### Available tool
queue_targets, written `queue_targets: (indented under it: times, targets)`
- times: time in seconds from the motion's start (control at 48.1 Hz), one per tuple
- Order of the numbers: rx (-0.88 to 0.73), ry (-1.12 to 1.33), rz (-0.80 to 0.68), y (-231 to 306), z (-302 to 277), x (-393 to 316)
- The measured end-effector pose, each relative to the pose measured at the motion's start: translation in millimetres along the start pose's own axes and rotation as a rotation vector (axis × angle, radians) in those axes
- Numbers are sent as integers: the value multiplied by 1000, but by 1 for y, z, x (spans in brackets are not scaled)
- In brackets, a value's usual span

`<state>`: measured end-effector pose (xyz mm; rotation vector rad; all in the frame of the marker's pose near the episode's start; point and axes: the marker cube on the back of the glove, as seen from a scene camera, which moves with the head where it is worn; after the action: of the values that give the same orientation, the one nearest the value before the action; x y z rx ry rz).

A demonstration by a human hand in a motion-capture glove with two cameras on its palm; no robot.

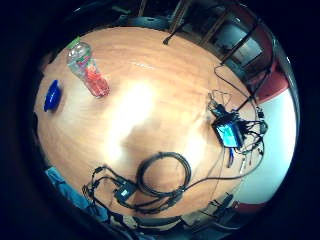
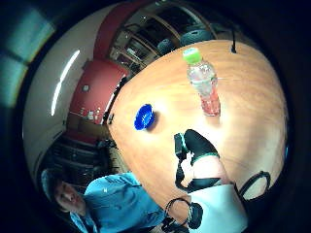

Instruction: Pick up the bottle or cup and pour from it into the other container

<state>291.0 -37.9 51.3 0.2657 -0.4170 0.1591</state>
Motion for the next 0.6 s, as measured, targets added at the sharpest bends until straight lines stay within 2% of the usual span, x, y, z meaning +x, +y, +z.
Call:
queue_targets:
  times: [0.312,0.458,0.604]
  targets:
    - [75,-321,15,-46,78,14]
    - [123,-718,70,-78,113,6]
    - [122,-955,101,-96,146,-8]
